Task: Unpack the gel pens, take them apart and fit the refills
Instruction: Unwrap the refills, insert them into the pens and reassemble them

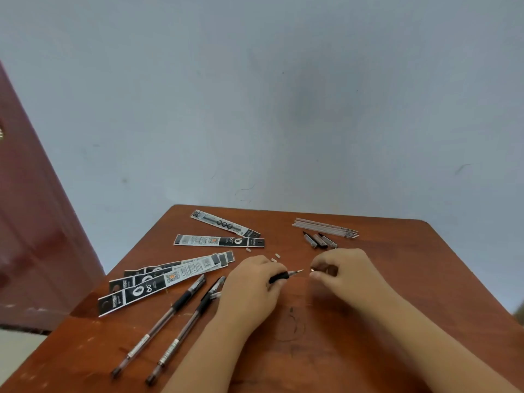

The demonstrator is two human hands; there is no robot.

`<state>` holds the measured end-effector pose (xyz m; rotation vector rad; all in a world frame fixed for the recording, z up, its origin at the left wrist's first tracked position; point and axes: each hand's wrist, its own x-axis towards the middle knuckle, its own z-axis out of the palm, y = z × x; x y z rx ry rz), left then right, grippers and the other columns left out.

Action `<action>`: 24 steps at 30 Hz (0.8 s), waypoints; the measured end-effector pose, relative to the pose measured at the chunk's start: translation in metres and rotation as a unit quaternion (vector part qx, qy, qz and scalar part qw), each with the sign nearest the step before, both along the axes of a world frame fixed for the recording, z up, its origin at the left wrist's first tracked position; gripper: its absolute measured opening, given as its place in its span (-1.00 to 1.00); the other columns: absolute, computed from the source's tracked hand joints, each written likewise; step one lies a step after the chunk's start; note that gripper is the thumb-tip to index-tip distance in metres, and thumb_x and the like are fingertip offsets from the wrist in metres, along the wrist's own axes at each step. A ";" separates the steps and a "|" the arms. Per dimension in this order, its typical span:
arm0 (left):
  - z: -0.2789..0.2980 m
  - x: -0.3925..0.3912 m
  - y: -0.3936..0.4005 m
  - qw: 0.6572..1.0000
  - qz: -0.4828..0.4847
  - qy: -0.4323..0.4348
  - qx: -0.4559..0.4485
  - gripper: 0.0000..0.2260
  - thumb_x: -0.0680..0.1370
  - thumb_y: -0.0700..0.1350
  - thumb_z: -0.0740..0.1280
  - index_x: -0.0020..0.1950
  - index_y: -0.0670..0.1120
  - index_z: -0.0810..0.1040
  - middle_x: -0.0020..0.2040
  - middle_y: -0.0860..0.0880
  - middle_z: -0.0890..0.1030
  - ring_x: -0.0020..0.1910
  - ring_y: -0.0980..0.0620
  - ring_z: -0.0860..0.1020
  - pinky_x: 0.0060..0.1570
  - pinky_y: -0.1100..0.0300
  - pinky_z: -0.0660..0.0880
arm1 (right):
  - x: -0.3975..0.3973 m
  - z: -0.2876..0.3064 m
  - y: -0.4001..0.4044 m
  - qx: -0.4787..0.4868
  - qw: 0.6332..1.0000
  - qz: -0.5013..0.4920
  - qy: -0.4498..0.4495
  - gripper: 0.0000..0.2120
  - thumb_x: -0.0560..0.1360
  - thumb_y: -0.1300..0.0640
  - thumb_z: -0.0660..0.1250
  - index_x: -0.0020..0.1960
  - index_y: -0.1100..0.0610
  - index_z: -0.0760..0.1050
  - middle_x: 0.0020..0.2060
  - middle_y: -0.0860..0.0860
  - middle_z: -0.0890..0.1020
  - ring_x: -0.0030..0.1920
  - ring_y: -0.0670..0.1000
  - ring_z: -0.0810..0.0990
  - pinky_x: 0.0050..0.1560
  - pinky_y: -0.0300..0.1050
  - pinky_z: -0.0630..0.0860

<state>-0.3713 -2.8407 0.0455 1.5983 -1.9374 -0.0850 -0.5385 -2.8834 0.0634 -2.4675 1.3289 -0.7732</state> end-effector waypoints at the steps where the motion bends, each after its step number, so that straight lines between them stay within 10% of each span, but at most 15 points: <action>1: 0.000 -0.001 0.000 1.000 -0.007 -0.005 0.001 -0.78 0.53 -0.06 0.24 0.16 0.05 0.54 0.05 0.04 0.54 0.09 0.09 0.44 0.00 0.32 0.30 | -0.001 -0.002 0.002 -0.001 1.000 0.001 -0.016 -0.84 0.42 0.12 0.35 -0.04 0.13 0.60 -0.22 -0.09 0.60 -0.34 -0.27 0.40 -0.26 -0.50 0.28; 24: 0.002 -0.005 0.007 0.996 -0.089 0.006 0.029 -0.78 0.51 -0.10 0.29 0.14 -0.01 0.57 0.03 0.00 0.59 0.03 0.10 0.48 0.02 0.32 0.34 | -0.001 -0.010 0.014 0.015 0.996 0.078 -0.036 -0.82 0.46 0.17 0.29 0.04 0.13 0.58 -0.17 -0.11 0.50 -0.18 -0.18 0.45 -0.16 -0.48 0.35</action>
